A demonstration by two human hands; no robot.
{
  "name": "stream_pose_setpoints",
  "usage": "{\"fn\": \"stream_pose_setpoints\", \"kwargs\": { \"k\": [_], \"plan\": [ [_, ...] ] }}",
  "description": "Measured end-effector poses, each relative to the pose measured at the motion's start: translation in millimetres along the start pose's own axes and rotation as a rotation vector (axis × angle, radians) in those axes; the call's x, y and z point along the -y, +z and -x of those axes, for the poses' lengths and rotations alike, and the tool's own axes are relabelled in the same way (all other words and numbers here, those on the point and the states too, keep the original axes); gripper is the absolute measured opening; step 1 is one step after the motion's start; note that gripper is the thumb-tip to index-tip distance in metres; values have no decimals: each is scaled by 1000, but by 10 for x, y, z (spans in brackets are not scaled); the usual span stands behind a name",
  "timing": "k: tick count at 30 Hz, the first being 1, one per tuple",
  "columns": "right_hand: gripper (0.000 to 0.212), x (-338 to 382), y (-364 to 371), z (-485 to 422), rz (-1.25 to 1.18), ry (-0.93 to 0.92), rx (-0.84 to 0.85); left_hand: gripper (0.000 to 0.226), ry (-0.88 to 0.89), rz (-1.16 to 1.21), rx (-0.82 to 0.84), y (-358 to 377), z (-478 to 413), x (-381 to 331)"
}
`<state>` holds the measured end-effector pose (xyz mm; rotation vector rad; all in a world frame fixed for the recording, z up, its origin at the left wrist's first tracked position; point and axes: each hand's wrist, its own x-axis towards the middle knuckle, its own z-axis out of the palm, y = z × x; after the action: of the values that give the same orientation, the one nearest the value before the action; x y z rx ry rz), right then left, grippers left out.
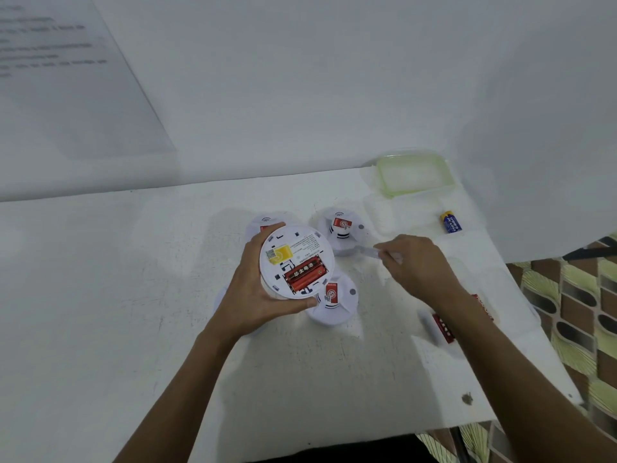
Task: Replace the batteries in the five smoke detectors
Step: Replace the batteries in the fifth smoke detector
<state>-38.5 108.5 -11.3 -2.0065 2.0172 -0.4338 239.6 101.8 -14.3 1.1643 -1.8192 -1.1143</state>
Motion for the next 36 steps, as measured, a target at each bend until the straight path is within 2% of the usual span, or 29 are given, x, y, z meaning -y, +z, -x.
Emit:
{"fn": "stream_pose_setpoints", "kwargs": {
  "k": [5, 8, 12, 15, 17, 21, 23, 24, 27, 31, 36],
  "plan": [
    [31, -95, 132, -7, 304, -145, 118, 107, 16, 55, 3, 56, 34, -82],
    [26, -137, 120, -15, 419, -172, 250, 106, 39, 57, 8, 81, 49, -111],
    [30, -182, 144, -45, 425, -144, 357, 105, 67, 64, 10, 113, 50, -124],
    [31, -170, 169, -1, 394, -162, 306, 103, 85, 67, 9, 128, 53, -136],
    [29, -92, 114, 76, 243, -149, 208, 103, 91, 71, 5, 130, 63, -140],
    [9, 313, -117, 335, -407, -32, -62, 96, 100, 54, -3, 144, 88, -130],
    [1, 575, -222, 485, -657, 44, -85, 91, 97, 43, -12, 157, 94, -126],
    [4, 683, -242, 548, -737, 67, -85, 87, 95, 44, -6, 166, 96, -126],
    [7, 884, -170, 658, -831, 45, -115, 85, 104, 22, -15, 193, 96, -112],
    [5, 935, -20, 674, -771, 36, -235, 93, 96, -12, -47, 217, 86, -122],
    [8, 979, 60, 706, -741, 137, -258, 93, 103, -61, -26, 242, 106, -146]
  ]
}}
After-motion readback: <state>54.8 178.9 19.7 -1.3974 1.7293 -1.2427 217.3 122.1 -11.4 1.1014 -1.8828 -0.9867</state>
